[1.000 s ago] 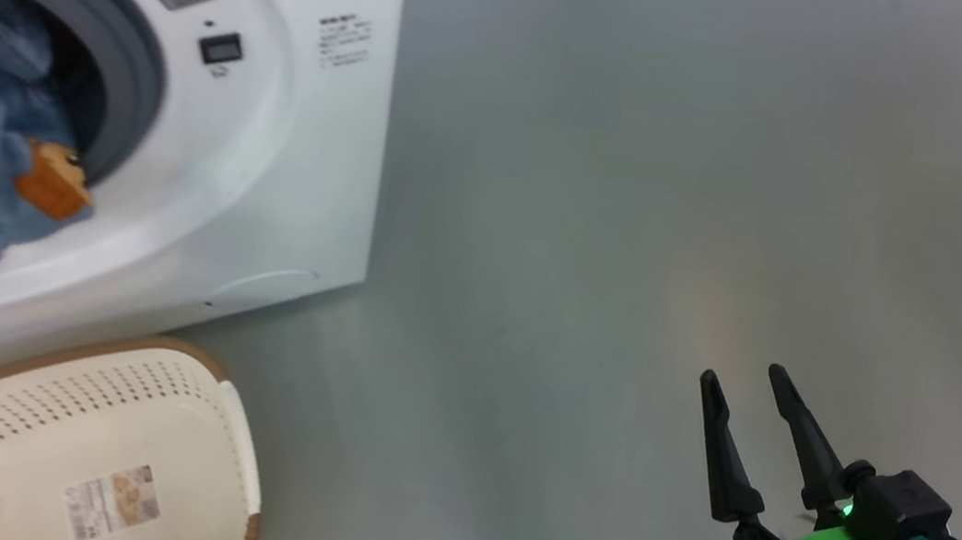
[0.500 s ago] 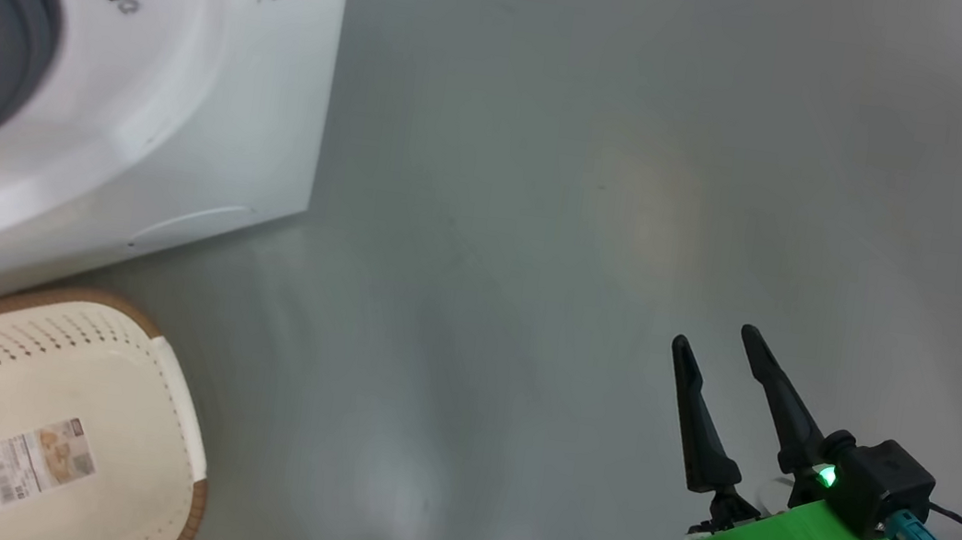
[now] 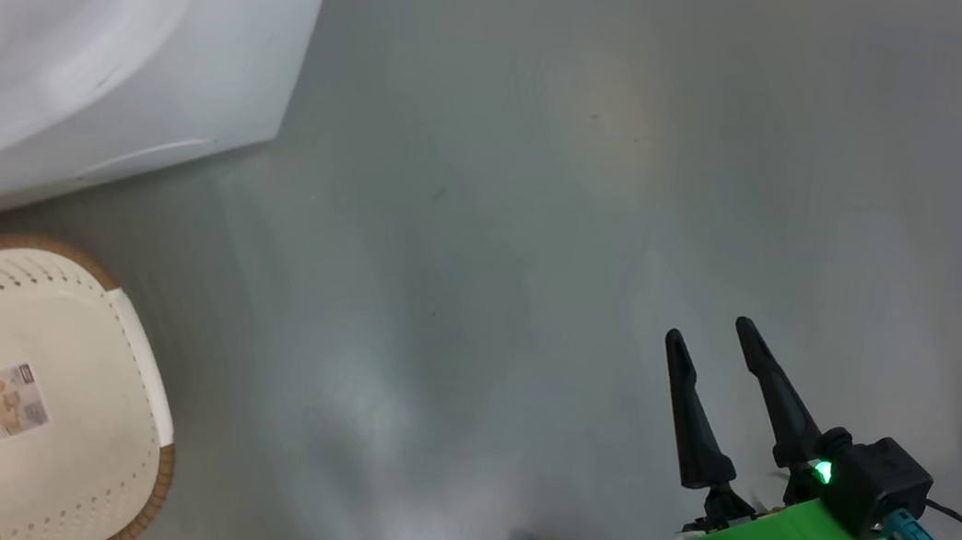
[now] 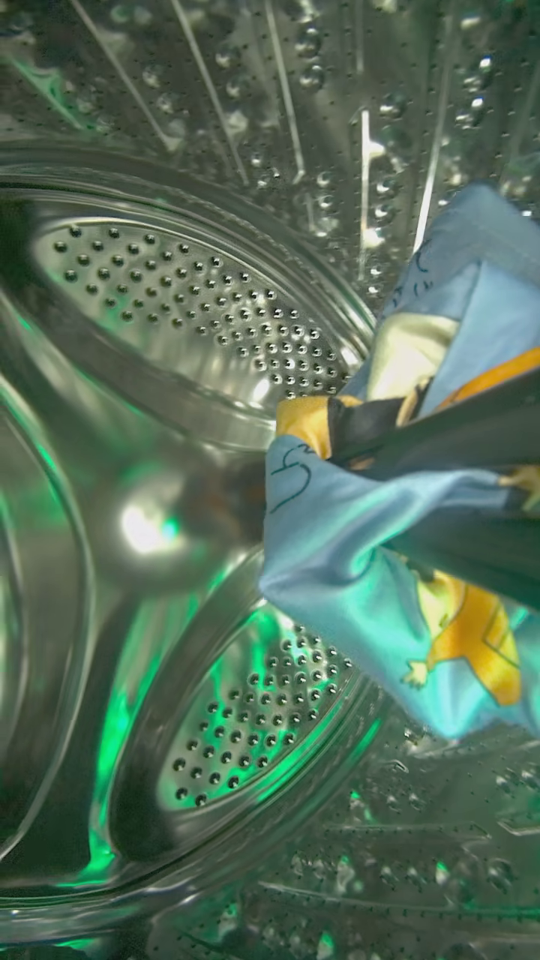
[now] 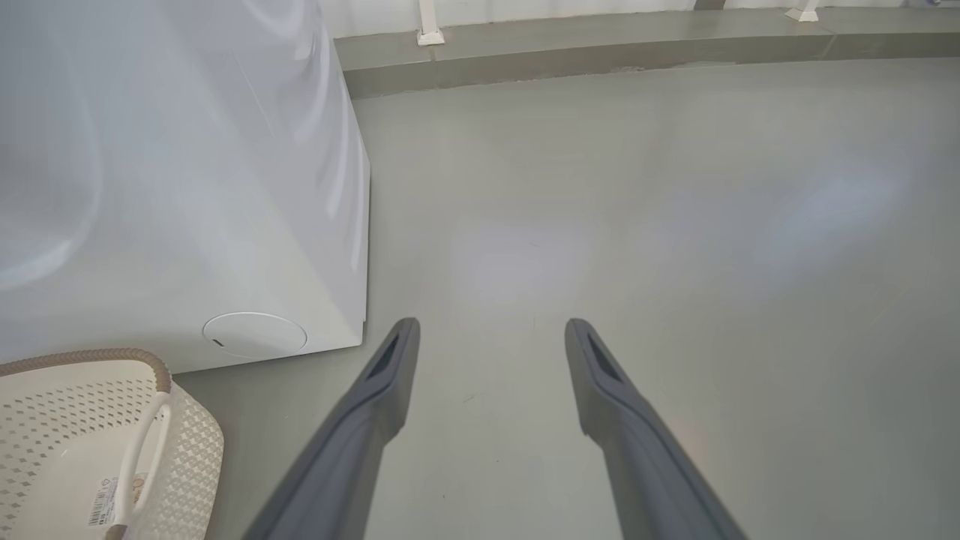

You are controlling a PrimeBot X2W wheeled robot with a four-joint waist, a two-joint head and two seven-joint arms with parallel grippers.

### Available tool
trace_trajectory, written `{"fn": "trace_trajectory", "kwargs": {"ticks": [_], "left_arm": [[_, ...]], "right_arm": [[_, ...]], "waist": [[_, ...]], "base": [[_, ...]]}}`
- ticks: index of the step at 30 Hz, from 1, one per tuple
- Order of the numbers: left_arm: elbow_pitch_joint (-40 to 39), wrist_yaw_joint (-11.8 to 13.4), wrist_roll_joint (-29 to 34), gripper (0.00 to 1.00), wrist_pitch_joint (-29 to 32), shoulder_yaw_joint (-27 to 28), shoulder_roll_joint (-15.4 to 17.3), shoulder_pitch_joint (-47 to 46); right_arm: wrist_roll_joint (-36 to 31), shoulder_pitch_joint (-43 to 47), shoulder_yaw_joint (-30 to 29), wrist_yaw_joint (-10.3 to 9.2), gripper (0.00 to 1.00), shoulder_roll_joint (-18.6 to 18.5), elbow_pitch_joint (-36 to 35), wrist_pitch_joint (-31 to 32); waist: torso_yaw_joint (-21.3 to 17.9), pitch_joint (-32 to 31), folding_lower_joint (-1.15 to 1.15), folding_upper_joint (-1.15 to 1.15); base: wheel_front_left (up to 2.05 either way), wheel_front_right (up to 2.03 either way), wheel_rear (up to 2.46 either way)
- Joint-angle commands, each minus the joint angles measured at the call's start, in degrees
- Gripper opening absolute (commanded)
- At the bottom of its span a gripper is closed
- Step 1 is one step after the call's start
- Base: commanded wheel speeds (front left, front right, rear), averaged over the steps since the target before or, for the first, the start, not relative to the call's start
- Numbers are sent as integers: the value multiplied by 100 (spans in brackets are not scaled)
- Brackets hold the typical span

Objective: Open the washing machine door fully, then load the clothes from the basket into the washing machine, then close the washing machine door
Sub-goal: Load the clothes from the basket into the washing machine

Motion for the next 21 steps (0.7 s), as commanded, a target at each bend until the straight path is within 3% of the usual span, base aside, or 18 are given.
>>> {"fn": "trace_trajectory", "kwargs": {"ticks": [1, 10, 13, 15, 20, 21], "left_arm": [[-235, 20, 64, 0, -52, 113, 317, -178], [-666, 99, 287, 0, -52, 283, 316, -693], [-758, 185, 350, 0, -52, 331, 285, -758], [-926, 370, 360, 0, -52, 553, 224, -743], [-663, 284, 431, 0, -52, 534, 79, -579], [-591, 250, 476, 10, -52, 489, 81, -591]], "right_arm": [[38, 32, 161, 9, 100, -61, -142, -28], [134, -24, 242, 9, 100, -61, -247, -28], [150, -42, 234, 9, 100, -61, -256, -28], [172, -61, 222, 9, 100, -61, -258, -28], [186, -86, 225, 9, 100, -61, -233, -28], [183, -90, 224, 9, 100, -61, -224, -28]], "waist": [[-20, 184, 0, 0], [-63, 553, 0, 0], [-49, 614, 0, 0], [-20, 658, 0, 0], [71, 636, 0, 0], [86, 628, 0, 0]], "base": [[0, 0, 0], [0, 0, 0], [0, 0, 0], [0, 0, 0], [0, 0, 0], [0, 0, 0]]}}
